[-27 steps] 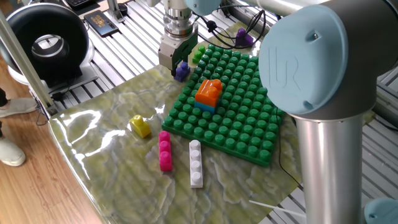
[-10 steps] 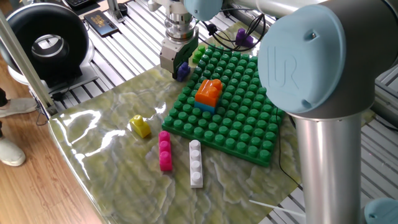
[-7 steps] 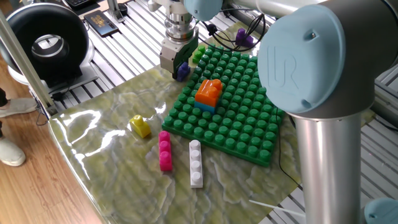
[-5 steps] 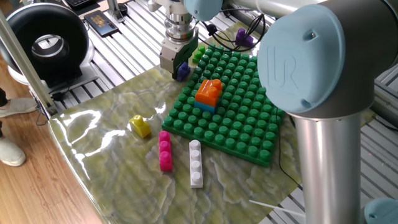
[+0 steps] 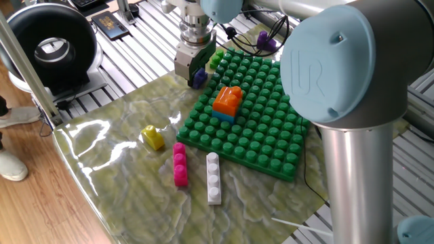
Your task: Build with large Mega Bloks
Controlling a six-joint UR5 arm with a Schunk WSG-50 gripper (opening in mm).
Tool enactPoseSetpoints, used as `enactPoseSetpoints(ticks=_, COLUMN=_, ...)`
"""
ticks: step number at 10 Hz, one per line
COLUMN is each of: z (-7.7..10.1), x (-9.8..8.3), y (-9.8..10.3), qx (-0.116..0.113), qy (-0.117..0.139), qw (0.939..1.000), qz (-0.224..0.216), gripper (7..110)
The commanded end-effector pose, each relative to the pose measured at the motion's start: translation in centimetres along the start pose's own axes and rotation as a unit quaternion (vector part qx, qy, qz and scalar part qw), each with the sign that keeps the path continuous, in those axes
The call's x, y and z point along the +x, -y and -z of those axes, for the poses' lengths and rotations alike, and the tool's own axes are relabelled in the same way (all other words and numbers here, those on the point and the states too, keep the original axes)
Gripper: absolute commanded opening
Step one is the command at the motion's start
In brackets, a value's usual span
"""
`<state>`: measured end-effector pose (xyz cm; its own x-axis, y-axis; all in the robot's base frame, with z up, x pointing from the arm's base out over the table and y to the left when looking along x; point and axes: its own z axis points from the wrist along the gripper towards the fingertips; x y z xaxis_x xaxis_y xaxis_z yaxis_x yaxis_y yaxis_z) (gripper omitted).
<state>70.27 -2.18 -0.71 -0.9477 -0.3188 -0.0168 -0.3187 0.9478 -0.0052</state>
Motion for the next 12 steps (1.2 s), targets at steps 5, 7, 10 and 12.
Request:
enactPoseSetpoints(ticks=5, z=0.1, x=-0.12, y=-0.05, qx=-0.004, qy=0.003, qw=0.9998, qz=-0.017, gripper=44)
enactPoseSetpoints(ticks=7, z=0.11, x=-0.05, y=-0.06, qx=-0.004, qy=0.001, qw=0.9997, qz=-0.024, gripper=44)
enactPoseSetpoints(ticks=10, z=0.21, x=-0.04, y=0.05, qx=0.0, qy=-0.001, qw=0.9996, qz=-0.029, gripper=7)
enactPoseSetpoints(ticks=12, z=0.51, x=-0.02, y=0.14, qx=0.004, qy=-0.004, qw=0.9994, qz=-0.033, gripper=7)
